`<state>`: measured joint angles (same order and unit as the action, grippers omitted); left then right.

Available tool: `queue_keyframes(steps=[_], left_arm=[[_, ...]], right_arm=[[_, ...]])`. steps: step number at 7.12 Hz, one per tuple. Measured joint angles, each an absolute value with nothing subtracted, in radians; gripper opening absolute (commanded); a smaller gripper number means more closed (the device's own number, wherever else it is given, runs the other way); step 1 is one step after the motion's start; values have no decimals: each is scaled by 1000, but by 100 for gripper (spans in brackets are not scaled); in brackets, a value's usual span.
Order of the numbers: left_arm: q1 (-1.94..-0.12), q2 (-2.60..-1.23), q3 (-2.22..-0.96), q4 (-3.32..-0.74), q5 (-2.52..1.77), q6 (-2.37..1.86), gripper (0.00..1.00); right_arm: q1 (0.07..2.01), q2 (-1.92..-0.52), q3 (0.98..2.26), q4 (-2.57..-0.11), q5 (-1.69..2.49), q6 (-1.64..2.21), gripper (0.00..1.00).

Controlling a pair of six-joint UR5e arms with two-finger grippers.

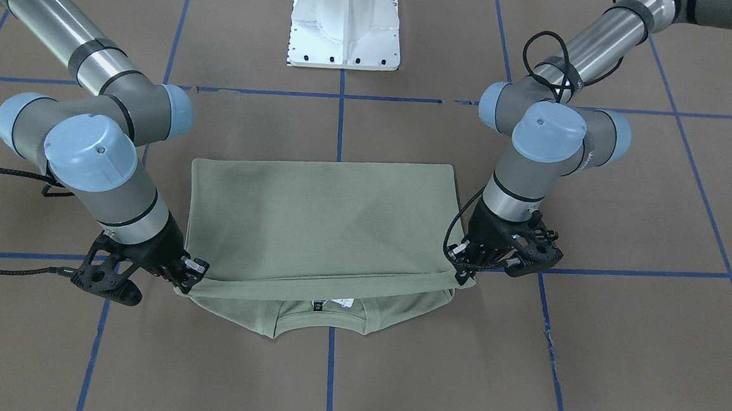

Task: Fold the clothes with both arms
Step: 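Lift the hem with both grippers and carry it toward the collar, then release the hem at the collar and raise both grippers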

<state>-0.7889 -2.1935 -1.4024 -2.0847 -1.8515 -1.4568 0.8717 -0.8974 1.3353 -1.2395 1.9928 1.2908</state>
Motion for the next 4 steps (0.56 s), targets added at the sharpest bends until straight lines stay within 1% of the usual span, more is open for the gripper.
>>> queue_keyframes(steps=[1,4], left_arm=[[-789,-2194,-1402,-2085,-1852,-1454,87],[-788,-2206,-1402,-2078,-1853,-1450,90]], right_arm=[[871,-897,1333,-1236,1992,1291,100],[875,-921,1329,-1196,1997,1275,100]])
